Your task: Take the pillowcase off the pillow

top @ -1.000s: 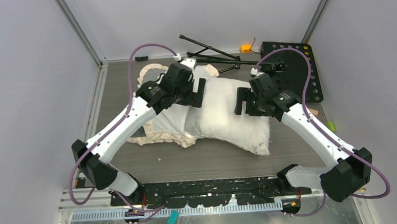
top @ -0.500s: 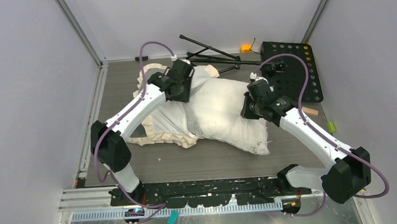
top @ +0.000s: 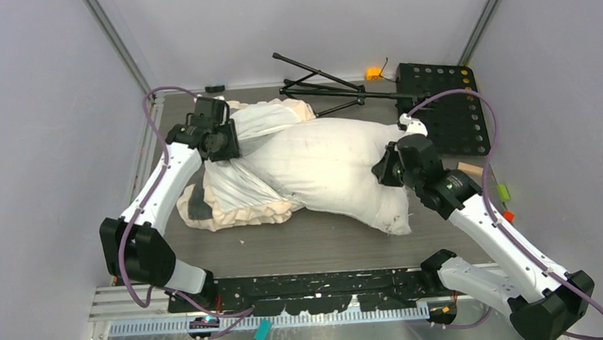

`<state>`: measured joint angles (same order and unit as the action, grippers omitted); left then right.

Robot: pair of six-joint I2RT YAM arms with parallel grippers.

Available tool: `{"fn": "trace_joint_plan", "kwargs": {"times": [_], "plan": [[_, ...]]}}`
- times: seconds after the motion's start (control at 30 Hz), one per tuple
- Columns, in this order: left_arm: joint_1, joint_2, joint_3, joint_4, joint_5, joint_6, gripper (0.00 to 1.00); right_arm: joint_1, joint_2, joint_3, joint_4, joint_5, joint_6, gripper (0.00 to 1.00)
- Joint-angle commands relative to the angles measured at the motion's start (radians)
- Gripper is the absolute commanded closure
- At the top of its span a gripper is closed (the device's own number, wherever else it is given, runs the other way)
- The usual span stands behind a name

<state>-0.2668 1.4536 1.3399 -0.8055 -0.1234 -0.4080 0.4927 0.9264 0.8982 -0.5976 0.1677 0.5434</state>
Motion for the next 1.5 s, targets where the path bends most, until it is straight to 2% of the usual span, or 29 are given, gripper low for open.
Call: {"fn": "trace_joint_plan", "kwargs": {"times": [0.0, 0.03, 0.07, 0.1, 0.13, 0.17, 0.2, 0.23, 0.4, 0.57, 0.7, 0.87, 0.97, 1.17, 1.47], "plan": [[0.057, -0.065, 0.024, -0.024, 0.004, 0.046, 0.63, -0.034, -0.048, 0.028, -0.048, 0.077, -0.07, 0.99], [0.056, -0.078, 0.023, -0.026, 0.018, 0.047, 0.62, -0.033, -0.048, 0.041, -0.054, 0.054, -0.073, 0.96], [0.056, -0.093, 0.023, -0.033, 0.027, 0.048, 0.62, -0.032, -0.047, 0.052, -0.064, 0.035, -0.076, 0.86], [0.056, -0.108, 0.022, -0.04, 0.034, 0.054, 0.61, -0.032, -0.046, 0.065, -0.076, 0.017, -0.078, 0.67], [0.056, -0.123, 0.019, -0.045, 0.048, 0.063, 0.61, -0.032, -0.041, 0.08, -0.093, 0.009, -0.079, 0.38], [0.057, -0.139, 0.011, -0.046, 0.072, 0.073, 0.61, -0.032, -0.036, 0.095, -0.11, 0.006, -0.079, 0.22], [0.057, -0.153, 0.003, -0.042, 0.103, 0.084, 0.6, -0.032, -0.028, 0.112, -0.123, 0.004, -0.081, 0.15], [0.056, -0.164, -0.009, -0.039, 0.134, 0.091, 0.59, -0.032, -0.017, 0.133, -0.137, 0.001, -0.086, 0.12], [0.056, -0.196, -0.04, -0.043, 0.236, 0.092, 0.47, -0.031, 0.097, 0.285, -0.198, -0.065, -0.112, 0.08], [0.054, -0.25, -0.014, -0.076, 0.213, 0.095, 0.27, -0.025, 0.237, 0.406, -0.211, -0.112, -0.131, 0.08], [0.029, -0.248, 0.06, -0.115, 0.198, 0.099, 0.16, -0.022, 0.379, 0.519, -0.25, -0.122, -0.154, 0.08], [-0.047, -0.173, 0.185, -0.186, 0.142, 0.118, 0.13, -0.021, 0.483, 0.587, -0.237, -0.154, -0.155, 0.08], [-0.111, -0.153, 0.205, -0.233, 0.088, 0.097, 0.11, -0.004, 0.505, 0.587, -0.234, -0.205, -0.153, 0.08], [-0.215, -0.254, 0.051, -0.221, 0.037, -0.023, 0.01, 0.066, 0.498, 0.527, -0.229, -0.139, -0.142, 0.08], [-0.313, -0.521, -0.253, -0.136, 0.021, -0.291, 0.0, 0.11, 0.346, 0.363, -0.229, -0.055, -0.116, 0.07]]}}
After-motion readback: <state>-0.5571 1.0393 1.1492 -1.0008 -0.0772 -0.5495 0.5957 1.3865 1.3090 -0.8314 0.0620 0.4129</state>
